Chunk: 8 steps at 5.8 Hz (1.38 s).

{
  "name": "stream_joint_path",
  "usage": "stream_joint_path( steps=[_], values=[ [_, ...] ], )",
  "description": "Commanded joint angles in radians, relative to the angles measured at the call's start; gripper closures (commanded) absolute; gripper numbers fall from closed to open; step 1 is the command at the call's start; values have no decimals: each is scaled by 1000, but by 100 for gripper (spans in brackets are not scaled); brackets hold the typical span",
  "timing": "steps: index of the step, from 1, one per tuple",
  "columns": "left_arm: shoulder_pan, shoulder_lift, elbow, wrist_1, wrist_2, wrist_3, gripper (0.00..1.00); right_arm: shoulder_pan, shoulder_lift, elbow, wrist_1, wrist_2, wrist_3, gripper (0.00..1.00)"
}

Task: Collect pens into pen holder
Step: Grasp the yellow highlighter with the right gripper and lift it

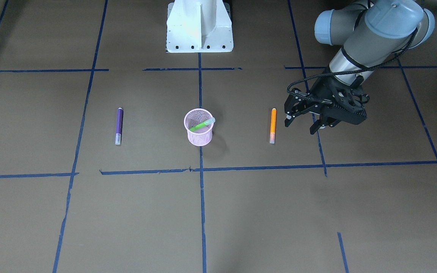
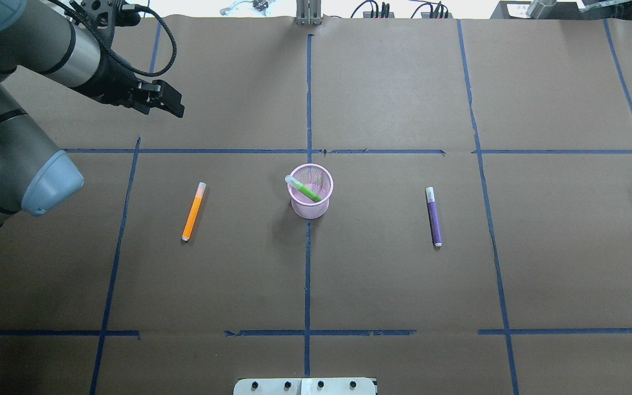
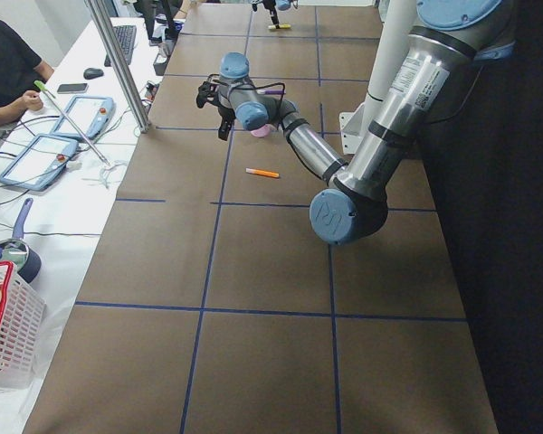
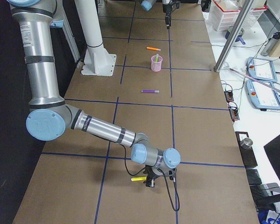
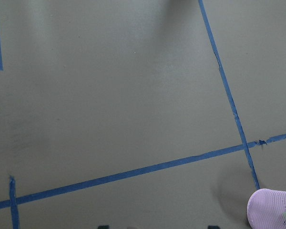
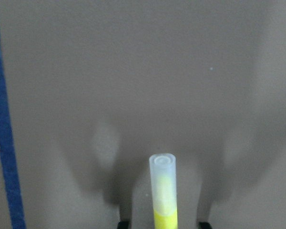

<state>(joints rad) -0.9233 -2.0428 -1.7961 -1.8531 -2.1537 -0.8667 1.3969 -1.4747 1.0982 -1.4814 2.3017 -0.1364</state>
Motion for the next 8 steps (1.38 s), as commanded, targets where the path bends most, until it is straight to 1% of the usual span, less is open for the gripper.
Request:
stream_joint_path(
  steps=[1, 2, 3, 4, 6, 7, 8],
  values=[
    [0, 18, -15, 0, -1, 0, 25, -3, -2, -1, 0, 1, 0, 74],
    [0, 18, -16, 0, -2, 2, 25, -4, -1, 0, 0, 1, 0, 99],
    [0, 18, -16, 0, -2, 2, 25, -4, 1, -1, 0, 1, -3, 100],
    [0, 19, -16, 0, -2, 2, 25, -3, 2, 5, 3, 4, -44, 100],
    [0, 19, -26, -2, -2, 2, 25, 4, -9, 231, 1, 13, -32, 100],
    [-2, 19, -28, -2, -2, 0, 22, 2, -3, 324, 3, 24, -26, 100],
    [-2, 21, -28, -2, 0, 0, 22, -3, 2, 436, 3, 100, -26, 100]
  ],
)
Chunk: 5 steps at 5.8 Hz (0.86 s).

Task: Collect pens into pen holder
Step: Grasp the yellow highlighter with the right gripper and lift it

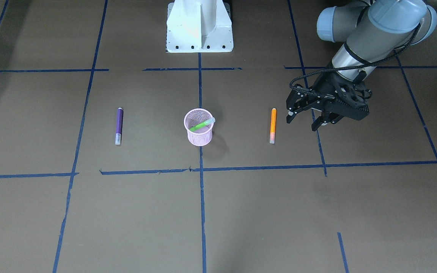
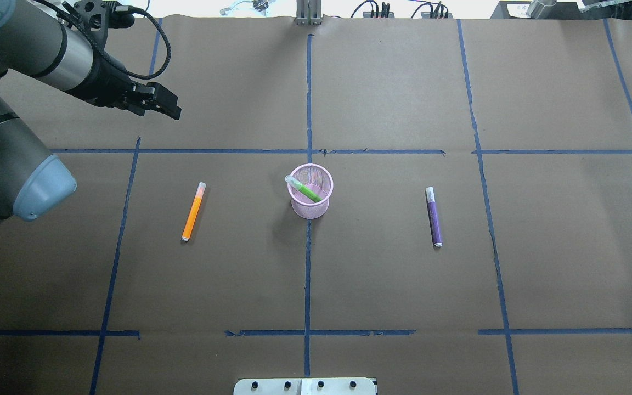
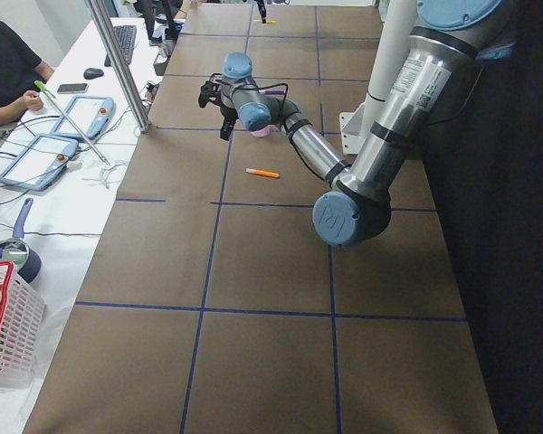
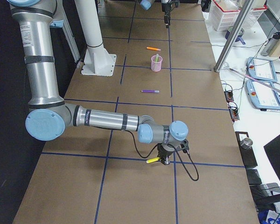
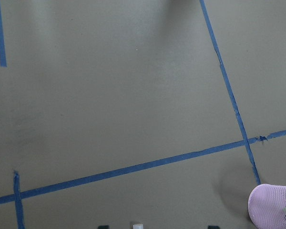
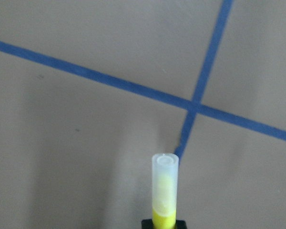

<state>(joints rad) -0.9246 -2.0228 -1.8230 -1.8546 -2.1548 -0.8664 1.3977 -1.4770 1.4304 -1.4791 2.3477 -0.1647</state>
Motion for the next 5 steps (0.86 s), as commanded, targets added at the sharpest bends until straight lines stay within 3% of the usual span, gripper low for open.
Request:
stream_joint_path(
  steps=[1, 3, 4, 5],
  values=[
    [0, 1, 1, 0, 1, 3, 22, -23, 12, 192, 2, 73, 26, 100],
    [1, 13, -1, -3, 1, 4, 21, -98, 96, 332, 3, 67, 117, 100],
    [1, 13, -8, -3, 1, 1, 21, -158, 157, 375, 90, 45, 327, 100],
    [-2, 13, -10, -3, 1, 1, 21, -217, 167, 372, 293, -17, 579, 100]
  ],
)
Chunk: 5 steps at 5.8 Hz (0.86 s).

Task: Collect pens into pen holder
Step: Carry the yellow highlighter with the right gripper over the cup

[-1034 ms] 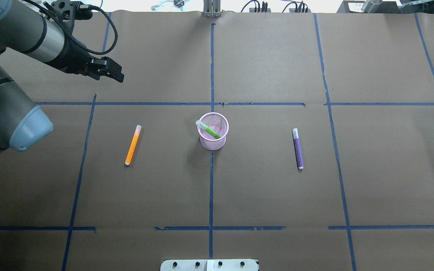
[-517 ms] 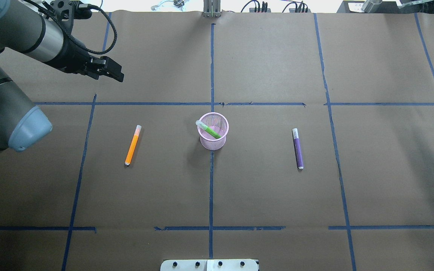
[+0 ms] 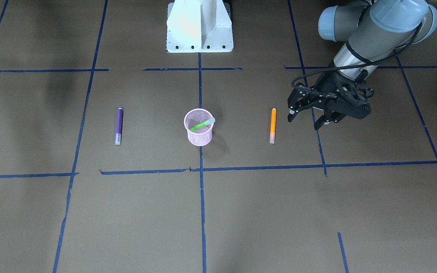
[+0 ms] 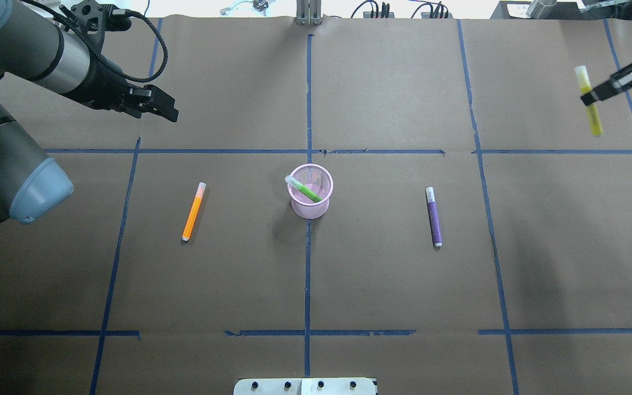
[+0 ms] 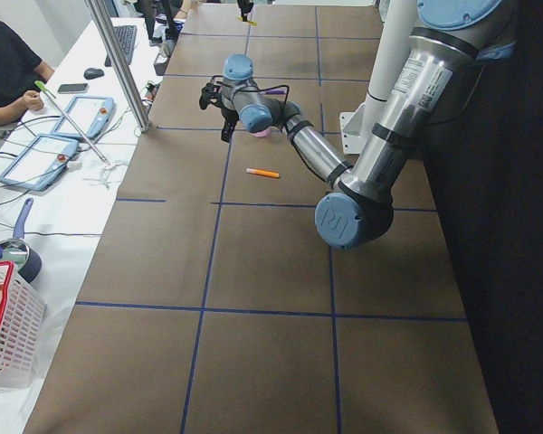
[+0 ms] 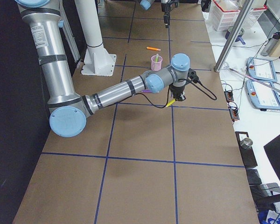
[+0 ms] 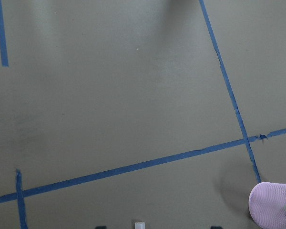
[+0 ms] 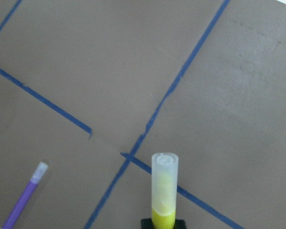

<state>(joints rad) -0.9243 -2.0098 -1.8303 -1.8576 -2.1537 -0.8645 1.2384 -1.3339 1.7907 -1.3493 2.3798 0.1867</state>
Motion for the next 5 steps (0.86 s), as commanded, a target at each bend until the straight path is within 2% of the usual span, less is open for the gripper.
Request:
stream_joint_path(
  steps=[1, 2, 3, 4, 5],
  values=[
    [-11, 0, -3, 0, 0, 4, 21, -115, 24, 12, 326, -118, 423, 100],
    [-13, 2, -3, 0, 0, 4, 20, -220, 62, 16, 448, -283, 632, 100],
    [-11, 0, -3, 0, 0, 5, 20, -369, 93, 50, 494, -492, 778, 100],
    [-13, 2, -9, 0, 0, 4, 19, -543, 134, 94, 493, -741, 895, 100],
    [-13, 2, -7, 0, 0, 5, 18, -665, 194, 98, 483, -890, 949, 100]
  ],
)
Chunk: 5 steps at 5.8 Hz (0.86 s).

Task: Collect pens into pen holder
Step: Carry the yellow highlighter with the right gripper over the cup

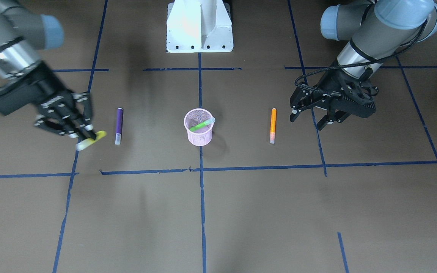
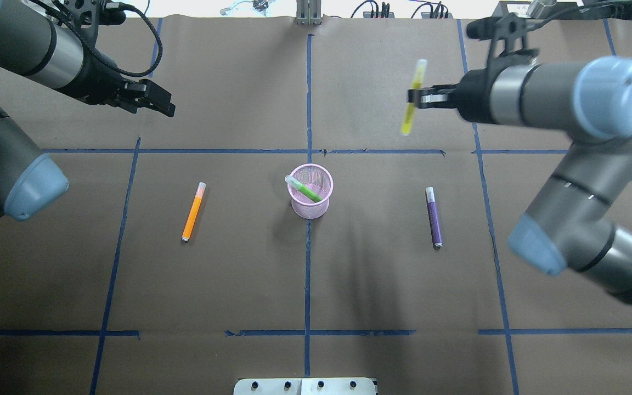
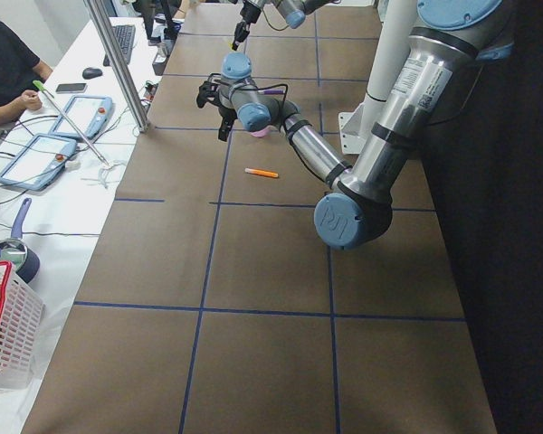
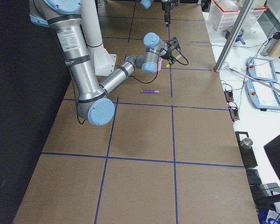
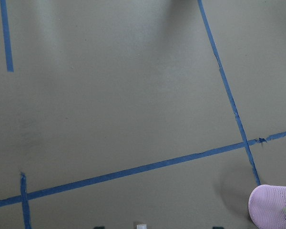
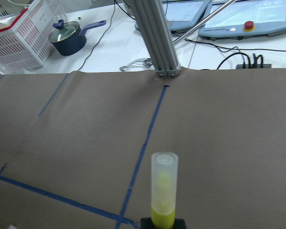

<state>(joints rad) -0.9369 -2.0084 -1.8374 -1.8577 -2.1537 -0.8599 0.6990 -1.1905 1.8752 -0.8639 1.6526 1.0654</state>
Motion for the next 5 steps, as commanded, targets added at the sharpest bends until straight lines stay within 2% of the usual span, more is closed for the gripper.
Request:
stream_joint_path(
  steps=[1, 3, 5],
  values=[
    [0, 0, 0, 0, 2, 1, 15, -230, 78, -1, -6, -329, 88, 100],
    [1, 0, 0, 0, 2, 1, 14, -335, 117, -82, 3, -565, 93, 100],
    [1, -1, 1, 0, 2, 1, 13, -391, 135, -129, 3, -751, 93, 100]
  ],
)
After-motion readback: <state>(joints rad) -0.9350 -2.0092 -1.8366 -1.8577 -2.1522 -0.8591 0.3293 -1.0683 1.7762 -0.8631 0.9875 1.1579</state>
